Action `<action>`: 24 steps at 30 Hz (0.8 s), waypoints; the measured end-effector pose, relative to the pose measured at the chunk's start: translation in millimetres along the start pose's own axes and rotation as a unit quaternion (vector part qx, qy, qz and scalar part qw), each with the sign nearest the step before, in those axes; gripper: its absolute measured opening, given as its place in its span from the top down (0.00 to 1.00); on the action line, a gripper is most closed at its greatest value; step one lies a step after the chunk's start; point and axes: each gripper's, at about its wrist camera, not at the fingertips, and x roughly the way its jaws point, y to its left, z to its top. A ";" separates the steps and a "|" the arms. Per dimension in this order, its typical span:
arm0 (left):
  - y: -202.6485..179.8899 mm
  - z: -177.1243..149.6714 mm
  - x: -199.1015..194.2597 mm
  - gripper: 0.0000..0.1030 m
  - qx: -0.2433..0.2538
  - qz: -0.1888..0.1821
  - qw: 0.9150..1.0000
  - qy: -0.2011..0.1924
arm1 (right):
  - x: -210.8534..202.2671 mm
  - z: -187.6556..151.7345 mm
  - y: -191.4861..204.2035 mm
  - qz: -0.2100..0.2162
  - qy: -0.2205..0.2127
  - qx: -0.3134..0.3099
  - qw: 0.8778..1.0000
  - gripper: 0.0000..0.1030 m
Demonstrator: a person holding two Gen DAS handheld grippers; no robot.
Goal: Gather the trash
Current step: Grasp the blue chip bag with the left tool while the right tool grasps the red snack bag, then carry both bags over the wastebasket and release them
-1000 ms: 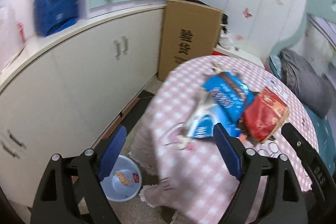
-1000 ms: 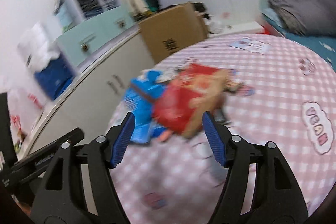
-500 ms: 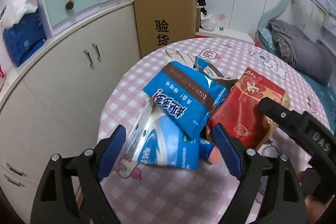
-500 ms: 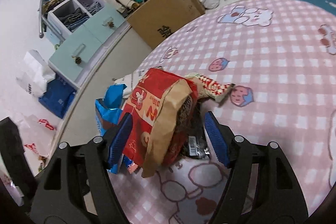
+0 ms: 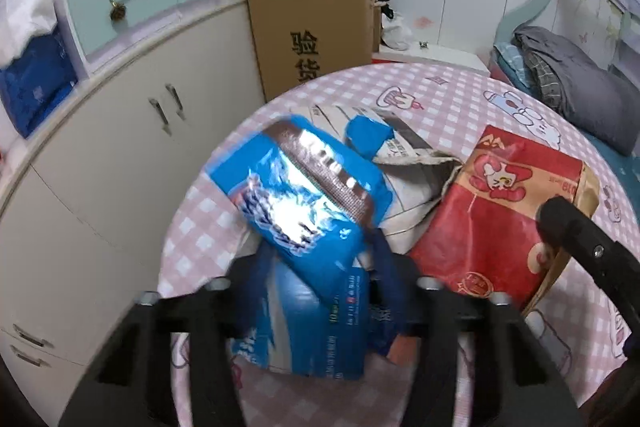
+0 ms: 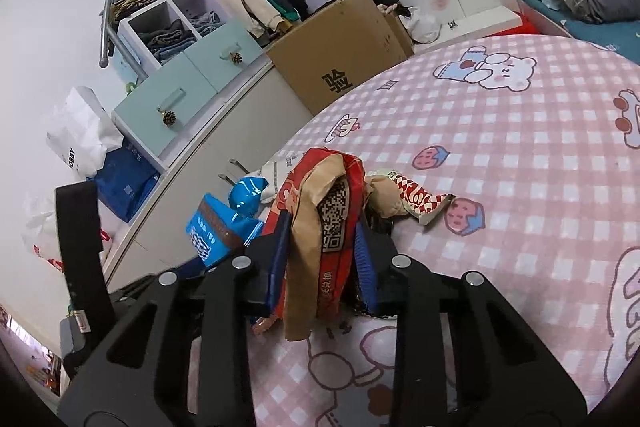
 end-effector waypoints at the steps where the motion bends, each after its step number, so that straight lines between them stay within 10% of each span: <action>1: 1.8 -0.2 -1.5 0.70 -0.003 0.005 1.000 -0.003 | -1.7 0.0 -0.2 0.000 -0.003 -0.001 1.000 0.71; 8: 30.2 -3.3 -30.5 0.90 -0.056 -0.035 0.997 -0.032 | -20.5 3.1 16.5 0.000 -0.028 -0.022 0.999 0.71; 24: 103.8 -45.2 -122.0 0.92 -0.113 -0.034 0.988 -0.101 | -51.4 -26.2 120.2 0.010 -0.053 -0.113 0.992 0.72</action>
